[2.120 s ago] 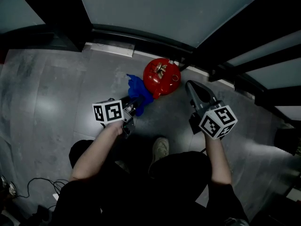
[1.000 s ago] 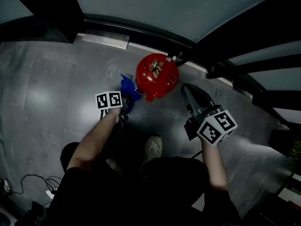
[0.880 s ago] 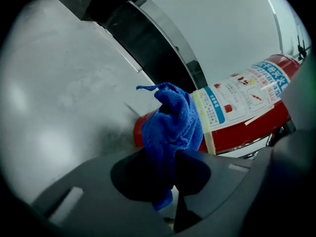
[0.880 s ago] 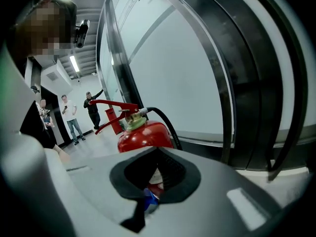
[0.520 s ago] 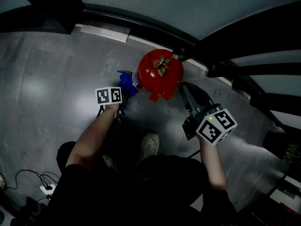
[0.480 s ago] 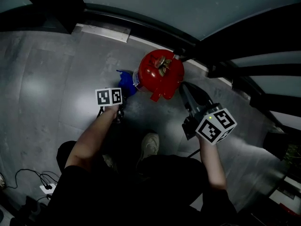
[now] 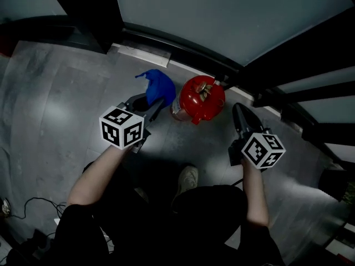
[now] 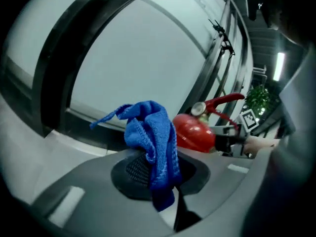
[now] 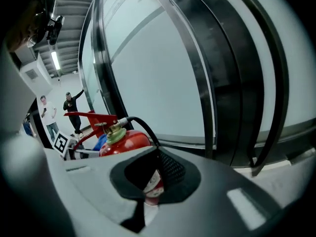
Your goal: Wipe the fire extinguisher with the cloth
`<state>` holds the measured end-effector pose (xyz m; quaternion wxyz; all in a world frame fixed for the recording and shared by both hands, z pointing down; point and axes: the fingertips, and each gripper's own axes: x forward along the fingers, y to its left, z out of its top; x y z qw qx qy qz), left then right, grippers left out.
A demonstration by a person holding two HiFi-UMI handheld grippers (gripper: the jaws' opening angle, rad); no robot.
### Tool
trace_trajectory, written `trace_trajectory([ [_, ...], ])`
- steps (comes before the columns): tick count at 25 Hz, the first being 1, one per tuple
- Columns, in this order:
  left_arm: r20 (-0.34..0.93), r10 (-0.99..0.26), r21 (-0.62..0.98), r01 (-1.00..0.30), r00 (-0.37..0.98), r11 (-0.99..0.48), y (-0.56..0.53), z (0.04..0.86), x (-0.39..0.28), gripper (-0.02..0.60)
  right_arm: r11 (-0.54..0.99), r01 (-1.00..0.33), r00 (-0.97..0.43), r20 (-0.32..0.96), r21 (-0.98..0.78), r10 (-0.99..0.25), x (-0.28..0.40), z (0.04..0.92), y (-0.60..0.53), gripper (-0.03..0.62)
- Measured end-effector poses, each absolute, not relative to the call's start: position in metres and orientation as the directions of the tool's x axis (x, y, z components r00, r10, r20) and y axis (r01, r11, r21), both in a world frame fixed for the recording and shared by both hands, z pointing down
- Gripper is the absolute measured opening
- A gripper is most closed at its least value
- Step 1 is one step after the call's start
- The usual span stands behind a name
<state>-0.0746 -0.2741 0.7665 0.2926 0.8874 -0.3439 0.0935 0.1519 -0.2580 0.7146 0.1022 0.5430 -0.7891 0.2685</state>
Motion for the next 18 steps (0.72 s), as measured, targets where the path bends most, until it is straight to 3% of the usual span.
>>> trace_trajectory([
  [7, 0.323, -0.334, 0.542, -0.462, 0.886, -0.702, -0.265, 0.701, -0.038, 0.067, 0.269, -0.915, -0.384, 0.436, -0.302, -0.814, 0.152, 0.709, -0.259, 0.004],
  [18, 0.422, -0.390, 0.586, -0.574, 0.819, -0.571, -0.279, 0.783, -0.040, 0.067, 0.283, -0.901, -0.412, 0.450, -0.328, -0.792, 0.154, 0.720, -0.251, 0.004],
])
